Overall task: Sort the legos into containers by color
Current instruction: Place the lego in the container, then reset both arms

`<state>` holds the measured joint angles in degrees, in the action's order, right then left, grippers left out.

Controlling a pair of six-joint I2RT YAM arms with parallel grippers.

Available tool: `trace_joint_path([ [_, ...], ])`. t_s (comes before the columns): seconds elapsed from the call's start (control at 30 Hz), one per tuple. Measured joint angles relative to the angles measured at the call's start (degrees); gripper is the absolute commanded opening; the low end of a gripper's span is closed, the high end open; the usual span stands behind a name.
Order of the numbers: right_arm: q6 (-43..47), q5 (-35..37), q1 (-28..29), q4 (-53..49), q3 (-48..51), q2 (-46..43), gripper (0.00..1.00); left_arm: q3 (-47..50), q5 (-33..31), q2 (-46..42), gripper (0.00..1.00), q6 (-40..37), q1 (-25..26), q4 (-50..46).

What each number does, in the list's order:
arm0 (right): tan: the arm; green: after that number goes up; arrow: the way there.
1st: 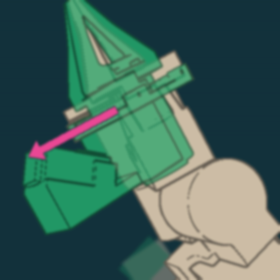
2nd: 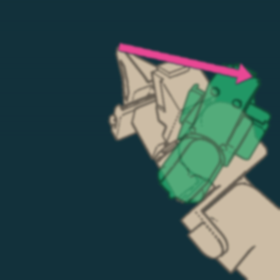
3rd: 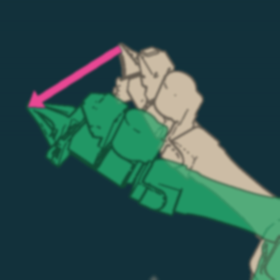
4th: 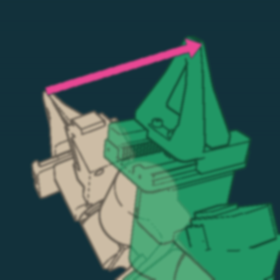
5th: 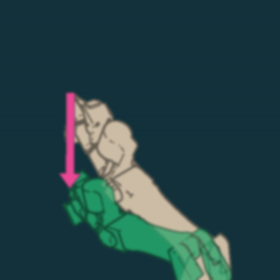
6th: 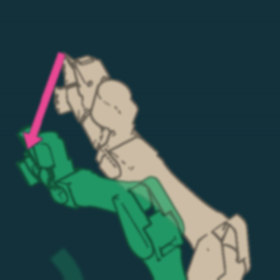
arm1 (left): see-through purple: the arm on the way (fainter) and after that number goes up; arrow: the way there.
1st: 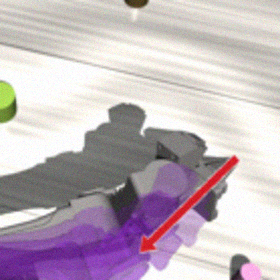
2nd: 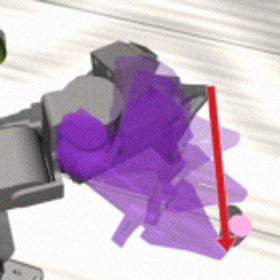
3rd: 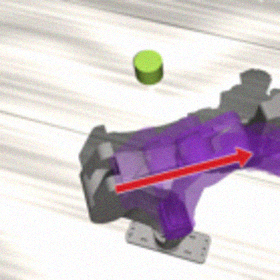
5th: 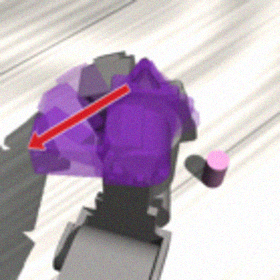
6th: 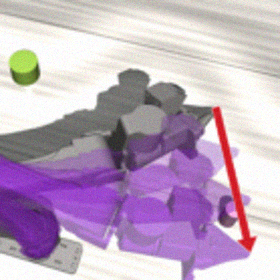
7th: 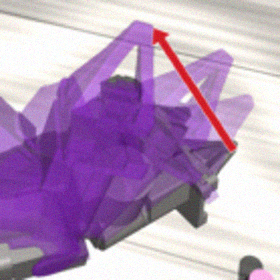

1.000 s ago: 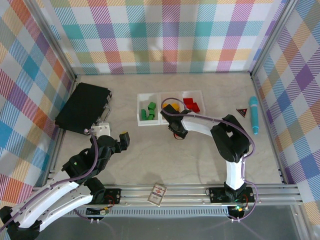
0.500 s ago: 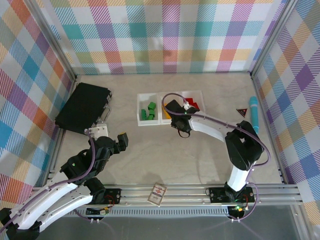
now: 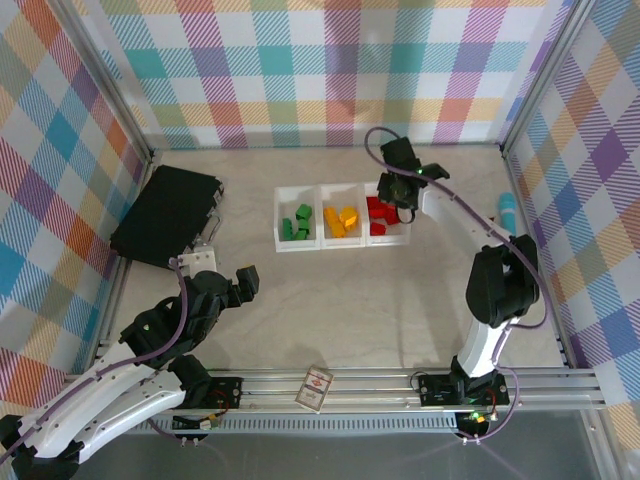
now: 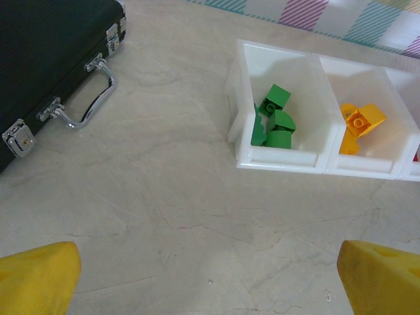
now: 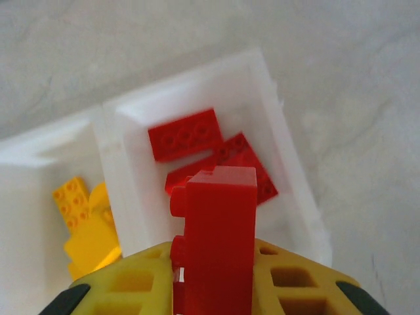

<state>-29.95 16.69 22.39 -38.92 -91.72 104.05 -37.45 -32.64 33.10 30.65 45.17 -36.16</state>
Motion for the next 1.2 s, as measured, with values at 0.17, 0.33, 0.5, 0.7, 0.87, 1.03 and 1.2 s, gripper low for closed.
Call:
trace_joint_path([
  [0.17,7.54,-3.91,-1.27,-1.31,-5.03,7.1,0.15,0.0,-2.47,-2.38,1.0,0.0,0.0,-2.78],
  [0.33,12.15,-5.11,-1.18,-3.41,-7.08,12.55,0.19,-0.17,-6.91,-6.82,1.0,0.76,0.0,-7.63],
  [0.5,14.71,-5.44,-1.25,-3.85,-7.37,14.25,0.45,-0.31,-9.97,-11.45,1.0,3.04,0.0,-11.45],
  [0.7,16.33,-5.4,-1.44,-3.82,-7.54,14.25,0.7,-0.28,-12.57,-16.5,1.0,4.55,0.0,-13.33],
  [0.87,17.11,-5.07,-1.44,-3.63,-6.03,11.76,0.86,-0.24,-13.57,-18.27,1.0,5.14,0.0,-13.35],
  [1.03,17.84,-3.69,-1.44,-2.75,-0.31,1.44,0.98,-0.2,-14.88,-18.27,1.0,5.81,0.0,-13.35],
  [1.2,19.32,-1.16,-1.62,2.27,10.25,-13.99,0.99,0.55,-17.4,-18.08,1.0,4.59,0.0,-12.31],
])
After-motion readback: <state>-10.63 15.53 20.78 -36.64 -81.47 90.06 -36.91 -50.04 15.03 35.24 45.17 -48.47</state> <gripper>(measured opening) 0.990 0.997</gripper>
